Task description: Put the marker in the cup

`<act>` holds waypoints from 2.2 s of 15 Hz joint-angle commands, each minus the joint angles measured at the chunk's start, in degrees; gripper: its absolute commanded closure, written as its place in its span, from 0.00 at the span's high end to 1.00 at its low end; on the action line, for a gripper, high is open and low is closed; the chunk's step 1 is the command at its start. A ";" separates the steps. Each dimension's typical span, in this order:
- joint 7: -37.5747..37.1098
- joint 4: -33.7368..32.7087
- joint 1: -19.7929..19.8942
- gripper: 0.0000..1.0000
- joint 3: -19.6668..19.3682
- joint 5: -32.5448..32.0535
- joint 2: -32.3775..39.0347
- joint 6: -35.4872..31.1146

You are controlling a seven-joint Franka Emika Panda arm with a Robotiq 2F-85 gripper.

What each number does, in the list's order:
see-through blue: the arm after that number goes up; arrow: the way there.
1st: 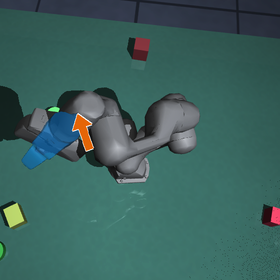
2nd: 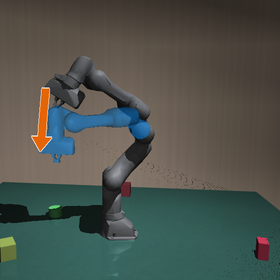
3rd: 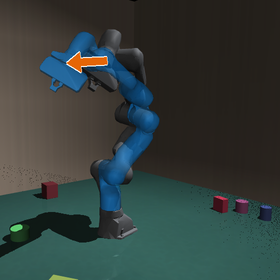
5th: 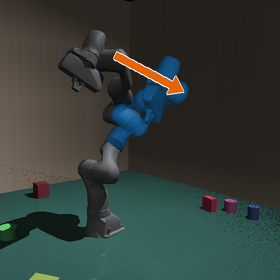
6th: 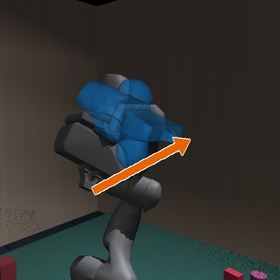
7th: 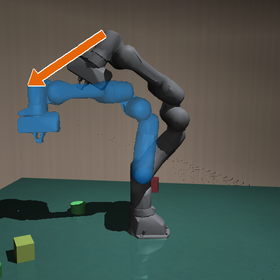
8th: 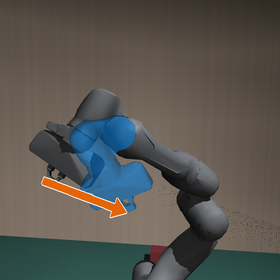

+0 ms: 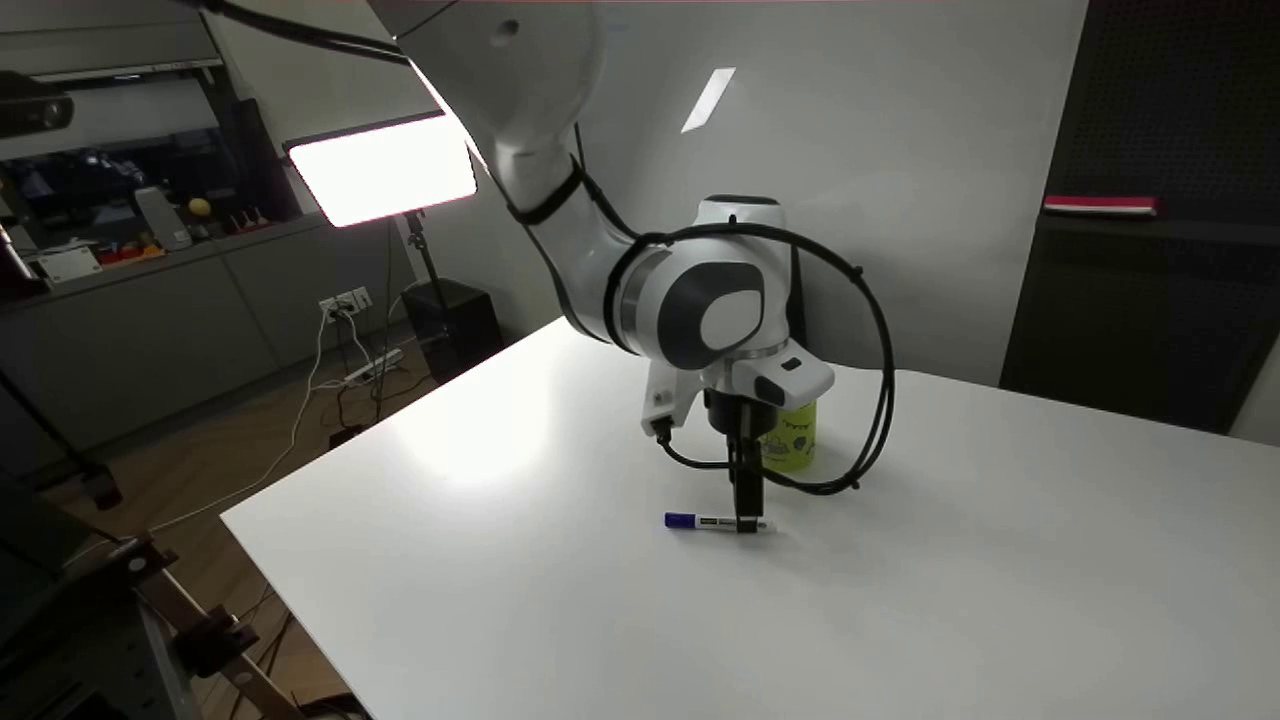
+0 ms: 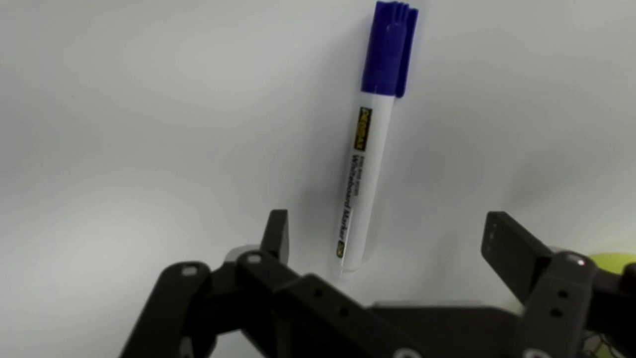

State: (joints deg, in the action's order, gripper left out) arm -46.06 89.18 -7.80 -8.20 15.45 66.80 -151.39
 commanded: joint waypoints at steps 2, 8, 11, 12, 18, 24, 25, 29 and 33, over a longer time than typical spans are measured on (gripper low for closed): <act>-5.67 -3.78 -1.18 1.00 -1.10 -0.12 2.81 0.02; -8.37 -2.54 -1.71 1.00 -1.16 -0.14 3.58 -3.12; -9.17 -1.95 -1.84 1.00 -1.16 -0.01 4.01 -4.88; -9.38 -1.66 -1.93 1.00 -1.24 0.01 4.07 -5.35; -10.72 -1.06 -2.69 0.60 -2.47 -0.12 3.99 -7.61; -12.48 -1.49 -1.92 0.19 -3.91 0.03 2.95 -6.92; -12.79 -1.62 -1.53 0.13 -4.08 0.11 2.70 -6.73; -13.84 -2.24 -0.53 0.00 -4.87 0.00 2.42 -5.90; -13.74 -2.49 -0.70 0.26 -5.23 -0.77 2.32 -5.33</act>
State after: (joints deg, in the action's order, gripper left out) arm -57.78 87.23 -8.12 -13.03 15.42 69.89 -158.36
